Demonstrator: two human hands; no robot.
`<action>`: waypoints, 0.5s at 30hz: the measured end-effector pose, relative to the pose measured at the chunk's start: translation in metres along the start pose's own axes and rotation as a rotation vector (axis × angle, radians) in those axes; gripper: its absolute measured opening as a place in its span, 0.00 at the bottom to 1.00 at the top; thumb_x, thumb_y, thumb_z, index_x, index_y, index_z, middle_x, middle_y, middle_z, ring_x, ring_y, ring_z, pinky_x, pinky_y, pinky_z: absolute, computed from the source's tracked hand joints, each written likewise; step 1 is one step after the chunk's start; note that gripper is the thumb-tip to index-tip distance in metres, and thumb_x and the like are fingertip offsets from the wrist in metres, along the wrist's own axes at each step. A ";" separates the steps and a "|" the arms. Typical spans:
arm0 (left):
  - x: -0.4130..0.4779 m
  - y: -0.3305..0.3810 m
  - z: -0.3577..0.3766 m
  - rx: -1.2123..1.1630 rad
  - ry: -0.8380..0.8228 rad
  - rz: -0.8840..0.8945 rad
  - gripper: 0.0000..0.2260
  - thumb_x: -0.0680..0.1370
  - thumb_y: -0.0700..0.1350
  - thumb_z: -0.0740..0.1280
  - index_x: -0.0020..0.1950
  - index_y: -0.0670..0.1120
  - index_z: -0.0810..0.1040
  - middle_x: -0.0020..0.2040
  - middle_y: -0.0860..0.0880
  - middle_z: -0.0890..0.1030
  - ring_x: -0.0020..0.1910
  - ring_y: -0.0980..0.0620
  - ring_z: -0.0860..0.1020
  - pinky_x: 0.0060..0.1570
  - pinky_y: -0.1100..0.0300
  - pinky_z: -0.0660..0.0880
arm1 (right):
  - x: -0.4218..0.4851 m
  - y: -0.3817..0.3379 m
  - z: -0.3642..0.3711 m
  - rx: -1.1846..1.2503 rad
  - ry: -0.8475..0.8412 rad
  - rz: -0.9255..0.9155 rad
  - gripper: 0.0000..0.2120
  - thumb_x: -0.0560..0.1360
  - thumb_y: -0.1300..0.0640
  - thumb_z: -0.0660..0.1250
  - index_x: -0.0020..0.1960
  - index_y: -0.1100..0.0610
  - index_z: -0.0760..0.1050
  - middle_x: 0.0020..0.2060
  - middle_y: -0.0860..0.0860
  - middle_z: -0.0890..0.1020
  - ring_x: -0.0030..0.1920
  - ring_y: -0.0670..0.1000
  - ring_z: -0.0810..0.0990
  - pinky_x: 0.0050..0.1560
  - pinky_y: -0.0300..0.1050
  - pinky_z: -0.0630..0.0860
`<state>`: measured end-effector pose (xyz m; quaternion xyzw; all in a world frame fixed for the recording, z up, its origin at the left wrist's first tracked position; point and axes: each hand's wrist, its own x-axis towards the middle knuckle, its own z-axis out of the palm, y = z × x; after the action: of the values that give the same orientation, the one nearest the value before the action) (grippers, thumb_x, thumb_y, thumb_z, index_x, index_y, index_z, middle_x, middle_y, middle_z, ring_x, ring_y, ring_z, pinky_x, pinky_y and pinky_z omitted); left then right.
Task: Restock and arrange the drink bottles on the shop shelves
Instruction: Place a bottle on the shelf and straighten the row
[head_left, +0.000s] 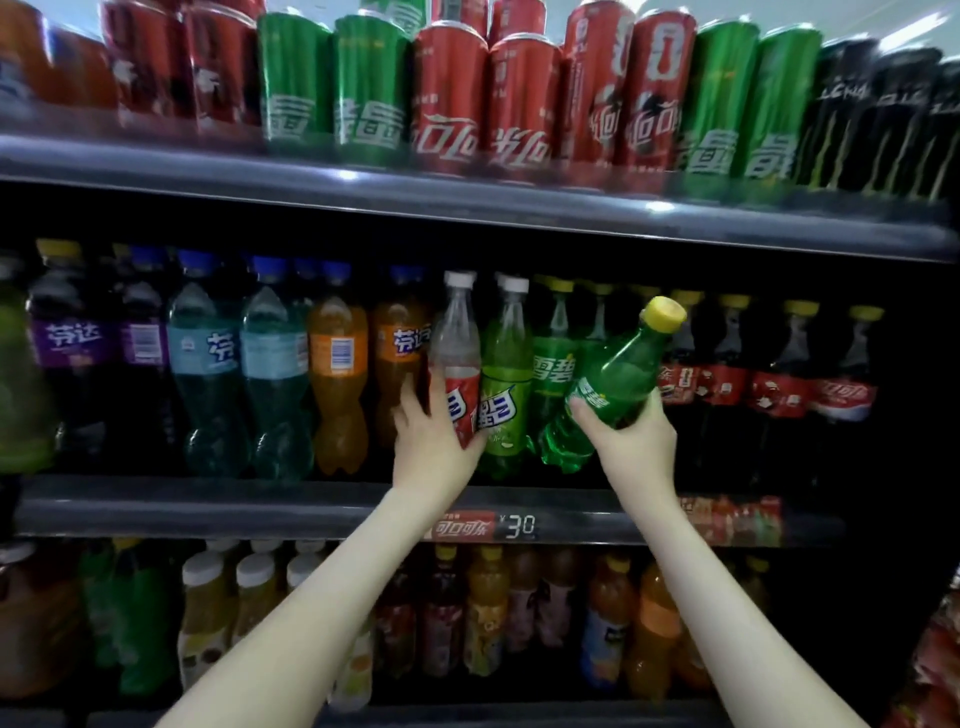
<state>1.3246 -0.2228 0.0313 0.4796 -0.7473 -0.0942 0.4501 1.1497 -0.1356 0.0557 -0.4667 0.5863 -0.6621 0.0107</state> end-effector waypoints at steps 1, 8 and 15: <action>0.004 0.000 0.005 0.007 -0.010 -0.016 0.44 0.74 0.56 0.69 0.77 0.51 0.41 0.76 0.39 0.49 0.72 0.35 0.56 0.65 0.41 0.65 | 0.006 0.003 0.007 -0.009 -0.014 0.030 0.24 0.68 0.51 0.77 0.60 0.55 0.73 0.46 0.44 0.80 0.47 0.44 0.80 0.41 0.27 0.71; 0.014 -0.001 0.021 -0.032 0.046 0.002 0.47 0.74 0.52 0.71 0.77 0.47 0.39 0.72 0.38 0.59 0.67 0.37 0.64 0.61 0.45 0.68 | 0.041 0.009 0.043 -0.190 -0.199 0.129 0.30 0.71 0.46 0.73 0.66 0.58 0.67 0.48 0.49 0.78 0.49 0.53 0.80 0.44 0.41 0.73; 0.003 -0.016 0.028 -0.017 -0.006 0.025 0.46 0.75 0.53 0.69 0.77 0.49 0.35 0.72 0.41 0.60 0.68 0.41 0.64 0.62 0.49 0.69 | 0.011 0.040 0.053 -0.282 -0.262 0.203 0.37 0.73 0.53 0.72 0.73 0.60 0.56 0.64 0.58 0.75 0.62 0.58 0.76 0.57 0.48 0.75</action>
<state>1.3135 -0.2422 0.0080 0.4660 -0.7537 -0.0965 0.4533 1.1555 -0.1943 0.0246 -0.4840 0.7108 -0.5027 0.0877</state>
